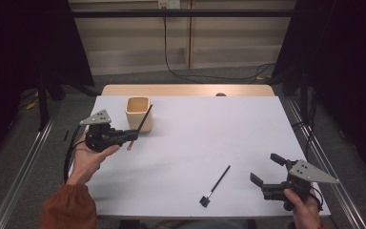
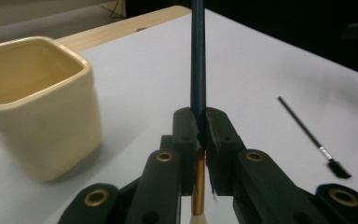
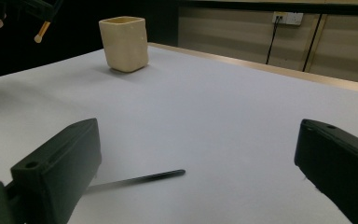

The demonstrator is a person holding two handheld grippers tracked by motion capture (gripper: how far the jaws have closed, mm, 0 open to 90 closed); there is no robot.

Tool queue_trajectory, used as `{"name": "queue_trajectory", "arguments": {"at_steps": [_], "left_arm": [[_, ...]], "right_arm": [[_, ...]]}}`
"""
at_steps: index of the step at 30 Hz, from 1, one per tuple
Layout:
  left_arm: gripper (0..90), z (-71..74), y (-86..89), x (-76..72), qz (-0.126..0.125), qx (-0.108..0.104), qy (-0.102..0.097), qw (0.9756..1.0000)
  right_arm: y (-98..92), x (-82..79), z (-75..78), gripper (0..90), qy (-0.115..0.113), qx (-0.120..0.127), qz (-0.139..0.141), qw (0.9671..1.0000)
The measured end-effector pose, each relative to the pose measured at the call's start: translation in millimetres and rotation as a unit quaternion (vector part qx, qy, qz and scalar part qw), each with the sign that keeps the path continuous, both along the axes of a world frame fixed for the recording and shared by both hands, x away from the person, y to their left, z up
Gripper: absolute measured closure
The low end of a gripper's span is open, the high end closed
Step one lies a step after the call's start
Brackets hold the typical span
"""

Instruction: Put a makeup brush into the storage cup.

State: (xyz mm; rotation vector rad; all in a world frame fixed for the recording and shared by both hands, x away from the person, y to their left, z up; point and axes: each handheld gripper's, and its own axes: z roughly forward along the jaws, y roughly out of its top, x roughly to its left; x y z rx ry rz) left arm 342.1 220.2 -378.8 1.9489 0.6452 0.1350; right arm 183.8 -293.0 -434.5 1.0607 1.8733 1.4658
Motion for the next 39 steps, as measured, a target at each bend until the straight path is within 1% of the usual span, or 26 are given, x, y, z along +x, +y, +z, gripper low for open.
{"name": "queue_trajectory", "arguments": {"at_steps": [1, 2, 3, 5, 14, 17, 19, 22, 32, 38, 39], "left_arm": [[83.5, 0.7, -1.8, -1.5, -0.002, 0.002, -0.002, 1.0000], [83.5, 0.9, -3.5, -2.9, -0.008, -0.002, 0.001, 1.0000], [83.5, 1.2, -5.3, -4.3, -0.010, -0.001, 0.002, 0.9999], [83.5, 1.2, -9.2, -7.1, -0.021, 0.004, 0.004, 0.9998], [83.5, 5.0, -27.0, -16.9, -0.043, 0.005, 0.006, 0.9990], [83.5, 6.4, -33.9, -19.4, -0.054, 0.009, 0.008, 0.9985], [83.5, 6.9, -37.9, -20.3, -0.063, 0.003, 0.014, 0.9979], [83.5, 7.2, -44.1, -21.5, -0.072, 0.003, 0.023, 0.9971], [83.5, 5.9, -64.4, -24.0, -0.096, 0.020, 0.028, 0.9948], [83.5, 6.9, -77.3, -25.2, -0.115, 0.025, 0.033, 0.9925], [83.5, 7.0, -79.5, -25.3, -0.117, 0.028, 0.033, 0.9922]], "right_arm": [[0.0, -0.1, 0.0, 0.0, -0.001, 0.001, 0.000, 1.0000], [-0.1, -0.1, 0.1, 0.0, -0.001, 0.001, 0.000, 1.0000], [-0.3, -0.1, 0.0, 0.0, -0.001, 0.001, -0.001, 1.0000], [-0.3, -0.2, 0.1, 0.0, 0.000, 0.003, -0.002, 1.0000], [0.0, -0.4, 0.4, 0.0, -0.002, 0.002, 0.000, 1.0000], [0.2, -0.5, 0.4, 0.0, -0.001, 0.004, 0.000, 1.0000], [-0.1, -0.6, 0.4, 0.0, -0.001, 0.002, -0.001, 1.0000], [-0.3, -0.6, 0.4, 0.0, -0.001, 0.002, -0.001, 1.0000], [0.0, -0.3, 0.2, 0.0, 0.000, 0.001, 0.000, 1.0000], [0.0, -0.1, 0.2, 0.0, 0.000, 0.002, 0.001, 1.0000], [0.1, -0.1, 0.2, 0.0, 0.000, 0.003, 0.000, 1.0000]]}}
